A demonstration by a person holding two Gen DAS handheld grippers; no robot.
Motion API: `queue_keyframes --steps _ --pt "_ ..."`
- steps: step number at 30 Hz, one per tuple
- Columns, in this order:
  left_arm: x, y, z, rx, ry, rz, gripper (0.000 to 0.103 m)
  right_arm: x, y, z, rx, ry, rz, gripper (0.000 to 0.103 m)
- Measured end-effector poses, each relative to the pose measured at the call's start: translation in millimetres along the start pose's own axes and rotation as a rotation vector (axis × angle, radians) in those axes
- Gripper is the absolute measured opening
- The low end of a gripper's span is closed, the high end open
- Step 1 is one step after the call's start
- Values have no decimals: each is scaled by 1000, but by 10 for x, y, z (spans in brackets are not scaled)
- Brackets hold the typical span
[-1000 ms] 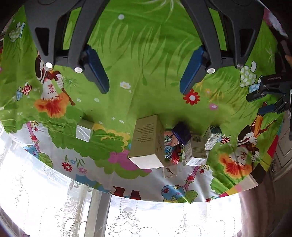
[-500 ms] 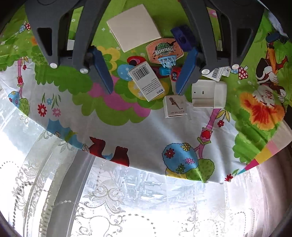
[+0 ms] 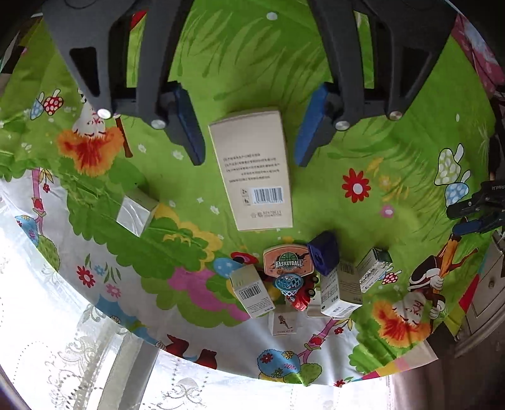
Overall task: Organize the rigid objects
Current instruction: 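Grasp the tall beige box with right tool while left tool grasps the white tissue pack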
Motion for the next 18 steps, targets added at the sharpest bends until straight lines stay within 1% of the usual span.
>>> queue_keyframes --steps 1,2,4,5,8,10,11,12,13,15,17,18 --pt "-1 -1 -3 -2 -1 1 88 45 7 -37 1 -18 -22 82" --pt "-1 -5 -5 -4 -3 2 89 71 2 -62 -13 -34 -40 86" --pt "-2 -8 -8 -9 -7 4 89 38 -106 -85 -63 -48 -49 88" --pt "2 -9 -9 -12 -10 5 89 -3 -184 -83 -73 -49 -44 88" --pt "1 -26 -31 -33 -20 11 89 -130 -432 -46 -71 -32 -14 88" --pt "2 -41 -48 -48 -30 16 90 -181 -529 -12 -81 -24 -14 88" --pt "1 -50 -59 -54 -37 20 91 -173 -542 9 -92 -22 -23 81" --pt "2 -59 -71 -60 -44 23 92 -154 -529 36 -101 -20 -34 65" --pt "3 -62 -82 -69 -51 27 92 -110 -505 67 -99 -26 -34 55" --pt "8 -74 -109 -98 -58 37 92 32 -328 184 -61 -2 -72 54" --pt "-17 -124 -180 -124 -73 68 92 216 -131 284 -65 -23 -103 54" --pt "-61 -158 -239 -112 -76 81 92 318 -50 322 -71 -46 -112 54"
Point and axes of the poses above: each gripper's, at about its wrist camera, not at the fingertips, and y roughly against the way its jaws point, z to its left, x to its underside, the point moved 5 cm from there along -y, roughly the way its jaws point, and after that the axes turned 11 degrees about z, right-handed, at the moved point
